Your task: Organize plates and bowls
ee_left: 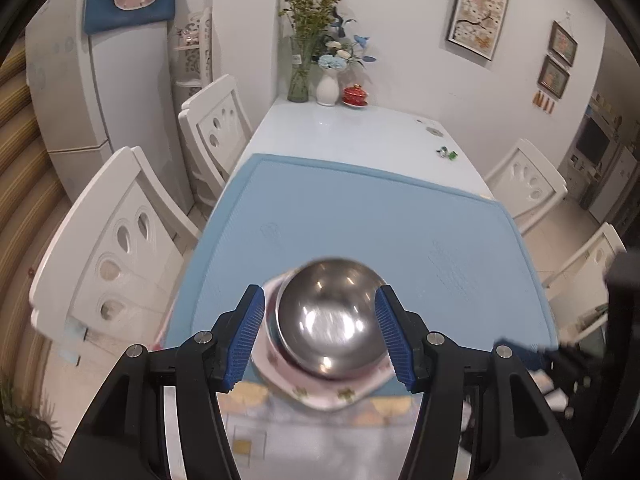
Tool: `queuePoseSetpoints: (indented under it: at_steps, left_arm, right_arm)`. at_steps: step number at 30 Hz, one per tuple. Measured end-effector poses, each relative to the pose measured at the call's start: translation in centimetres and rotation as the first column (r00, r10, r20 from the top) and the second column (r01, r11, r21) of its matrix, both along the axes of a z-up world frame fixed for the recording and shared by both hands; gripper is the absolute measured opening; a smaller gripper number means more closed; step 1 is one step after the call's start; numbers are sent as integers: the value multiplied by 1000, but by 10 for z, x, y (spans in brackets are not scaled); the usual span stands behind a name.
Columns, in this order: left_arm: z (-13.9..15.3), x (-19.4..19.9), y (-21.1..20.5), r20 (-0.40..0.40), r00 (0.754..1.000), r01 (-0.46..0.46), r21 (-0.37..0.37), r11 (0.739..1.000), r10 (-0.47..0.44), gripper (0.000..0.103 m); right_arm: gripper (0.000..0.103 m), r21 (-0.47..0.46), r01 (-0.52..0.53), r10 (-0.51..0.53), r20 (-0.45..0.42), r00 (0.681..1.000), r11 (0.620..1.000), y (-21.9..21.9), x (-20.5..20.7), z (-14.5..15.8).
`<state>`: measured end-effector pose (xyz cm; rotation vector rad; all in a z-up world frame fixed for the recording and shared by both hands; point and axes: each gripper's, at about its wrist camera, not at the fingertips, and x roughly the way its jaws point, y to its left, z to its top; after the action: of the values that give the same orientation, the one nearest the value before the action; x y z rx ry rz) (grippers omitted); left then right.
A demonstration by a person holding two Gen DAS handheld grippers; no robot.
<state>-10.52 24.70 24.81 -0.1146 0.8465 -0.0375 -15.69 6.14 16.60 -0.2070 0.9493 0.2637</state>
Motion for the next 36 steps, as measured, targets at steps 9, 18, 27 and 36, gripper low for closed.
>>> queuePoseSetpoints:
  at_steps: [9,18,27,36]
  left_arm:
    - [6,-54,6,-6,997,-83,-7,997,83,55]
    - [7,-55,3,23,996,-84,3,996,84,59]
    - [-5,-9,1,-10,1000,-19,78,997,20,59]
    - [-13,15,20,-26,1000,1,83,997,2,59]
  right_arm:
    - [58,22,-14,14,-13,1000,1000,1,-46,3]
    - [58,76,35,-37,18,999,997,-2,-46,4]
    - [58,74,91,-91,0,996,993,6,-9,0]
    - [58,34,93,-92,-14,996,995,26,12,-4]
